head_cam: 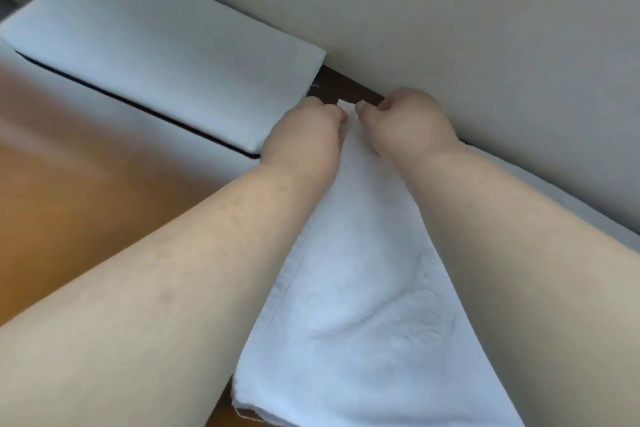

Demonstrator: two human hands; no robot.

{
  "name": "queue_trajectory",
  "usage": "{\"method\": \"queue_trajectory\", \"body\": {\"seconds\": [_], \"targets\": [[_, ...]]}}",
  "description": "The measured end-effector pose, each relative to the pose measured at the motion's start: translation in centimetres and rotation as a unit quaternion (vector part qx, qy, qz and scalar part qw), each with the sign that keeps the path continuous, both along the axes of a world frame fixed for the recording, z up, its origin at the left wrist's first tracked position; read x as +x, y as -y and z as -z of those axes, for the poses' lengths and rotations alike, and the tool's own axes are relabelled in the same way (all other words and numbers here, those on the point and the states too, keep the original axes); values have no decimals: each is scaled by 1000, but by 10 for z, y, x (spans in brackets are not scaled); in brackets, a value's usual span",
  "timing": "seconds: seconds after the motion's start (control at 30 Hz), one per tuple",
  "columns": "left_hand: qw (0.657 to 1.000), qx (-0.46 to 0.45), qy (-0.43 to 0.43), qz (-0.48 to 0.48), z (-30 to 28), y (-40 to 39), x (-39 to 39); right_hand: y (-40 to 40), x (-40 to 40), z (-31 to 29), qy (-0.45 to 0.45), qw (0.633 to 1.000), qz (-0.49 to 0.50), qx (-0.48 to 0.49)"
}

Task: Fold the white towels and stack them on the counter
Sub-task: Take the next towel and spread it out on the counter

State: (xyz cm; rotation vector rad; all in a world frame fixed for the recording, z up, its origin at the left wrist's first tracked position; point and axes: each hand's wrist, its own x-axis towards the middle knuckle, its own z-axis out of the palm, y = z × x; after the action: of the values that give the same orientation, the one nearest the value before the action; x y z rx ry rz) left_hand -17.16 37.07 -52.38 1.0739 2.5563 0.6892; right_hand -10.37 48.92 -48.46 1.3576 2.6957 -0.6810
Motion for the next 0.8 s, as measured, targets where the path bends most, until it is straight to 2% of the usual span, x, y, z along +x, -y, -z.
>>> {"method": "queue_trajectory", "body": {"seconds": [0.1,0.2,0.3,0.47,0.57,0.63,0.73,0.8], "targets": [[996,6,-81,25,9,4,1,-6,-15,12,48,999,-17,12],[995,57,-77,39,17,12,5,-8,-21,13,87,994,-53,39],[994,63,-84,43,18,15,8,-7,-27,5,105,992,-52,42],[992,45,-97,68,16,13,6,8,-31,-2,-61,994,-48,72],[992,63,-93,53,17,13,7,9,-35,-2,-88,992,-50,69],[994,68,-79,27,19,12,7,-1,-31,-1,-58,996,-32,61],[996,66,-64,11,22,10,4,-16,-24,1,78,995,-57,39],[996,60,-63,16,23,9,3,-19,-26,3,126,988,-76,38]]}}
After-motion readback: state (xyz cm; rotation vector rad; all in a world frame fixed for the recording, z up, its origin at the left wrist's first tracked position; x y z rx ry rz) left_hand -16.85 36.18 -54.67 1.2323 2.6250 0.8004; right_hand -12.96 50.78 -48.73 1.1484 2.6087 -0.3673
